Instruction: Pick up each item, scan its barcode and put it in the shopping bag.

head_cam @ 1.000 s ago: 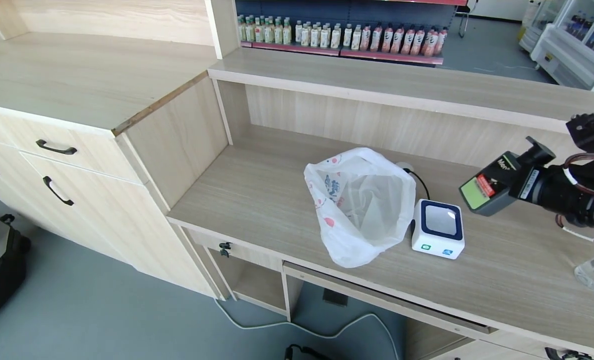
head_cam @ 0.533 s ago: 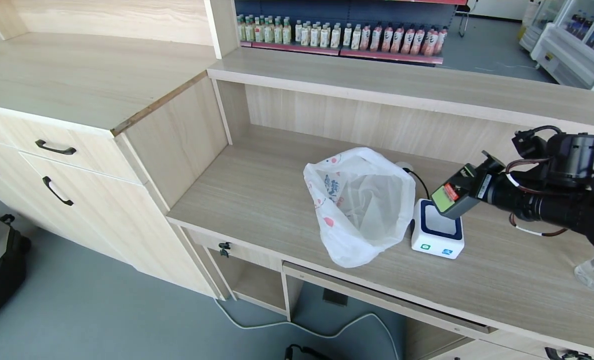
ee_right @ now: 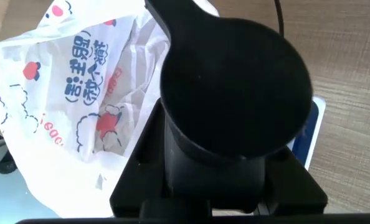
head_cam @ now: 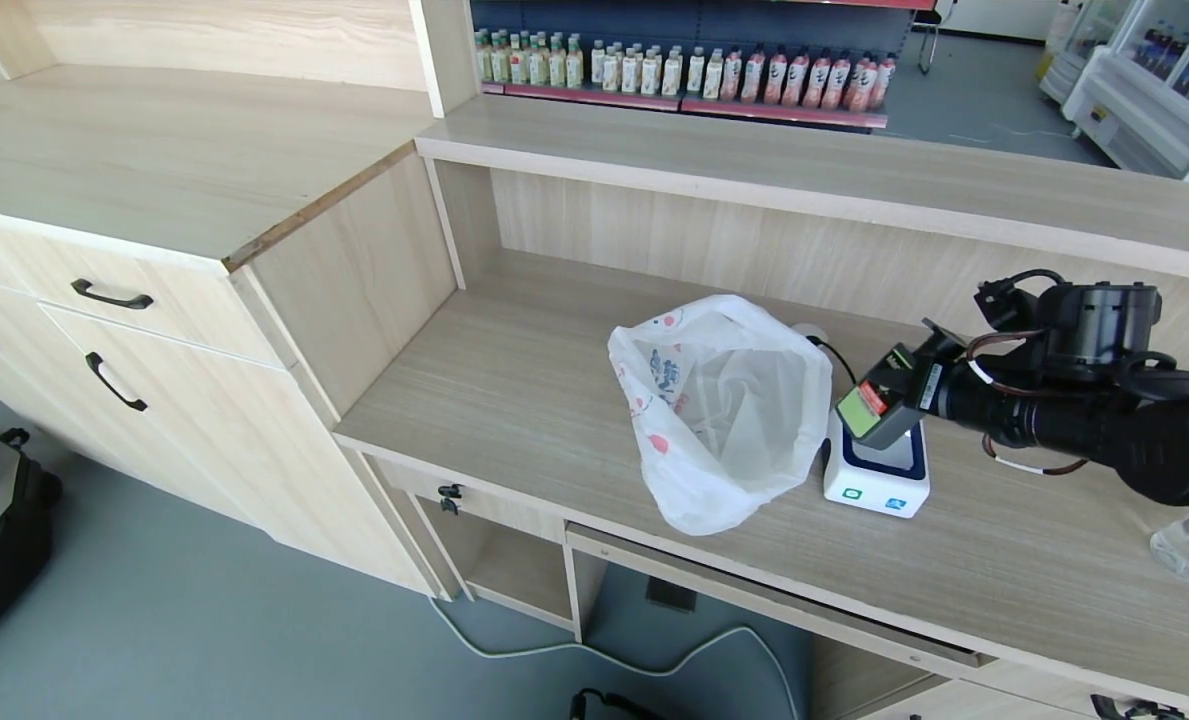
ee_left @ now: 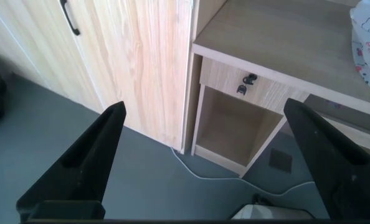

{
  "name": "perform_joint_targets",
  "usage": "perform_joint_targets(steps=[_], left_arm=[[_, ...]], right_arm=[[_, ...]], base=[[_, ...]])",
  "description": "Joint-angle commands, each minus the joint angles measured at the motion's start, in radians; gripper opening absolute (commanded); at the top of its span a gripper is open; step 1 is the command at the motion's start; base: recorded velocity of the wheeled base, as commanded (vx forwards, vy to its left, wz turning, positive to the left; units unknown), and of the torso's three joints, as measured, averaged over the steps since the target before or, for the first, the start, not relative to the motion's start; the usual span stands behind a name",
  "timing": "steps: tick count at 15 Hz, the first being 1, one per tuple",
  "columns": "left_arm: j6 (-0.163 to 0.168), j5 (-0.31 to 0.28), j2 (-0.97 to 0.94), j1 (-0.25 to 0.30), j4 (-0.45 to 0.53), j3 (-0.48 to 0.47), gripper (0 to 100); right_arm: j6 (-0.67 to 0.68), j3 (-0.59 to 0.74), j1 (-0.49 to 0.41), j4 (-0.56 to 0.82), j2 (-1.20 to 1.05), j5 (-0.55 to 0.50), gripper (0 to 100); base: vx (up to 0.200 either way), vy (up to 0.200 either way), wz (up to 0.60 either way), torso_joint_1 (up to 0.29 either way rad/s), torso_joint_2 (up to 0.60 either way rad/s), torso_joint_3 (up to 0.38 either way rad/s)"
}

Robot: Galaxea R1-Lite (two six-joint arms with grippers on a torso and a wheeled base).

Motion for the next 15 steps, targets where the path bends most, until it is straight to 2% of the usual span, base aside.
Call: perform_joint_targets(steps=[1,15], left_arm=[[0.0,0.0,0.0,0.001,0.0,0.0,100],[0.0,0.0,0.0,0.001,0.0,-0.001,100]], right_arm=[[-0.001,-0.014,0.014,0.001,0.02,0.001,0],[-0.067,-0.02,0.031,0.001,0.038,0.001,0]], base=[[0.0,0.0,0.0,0.0,0.0,0.0],[0.0,0.0,0.0,0.0,0.0,0.0]])
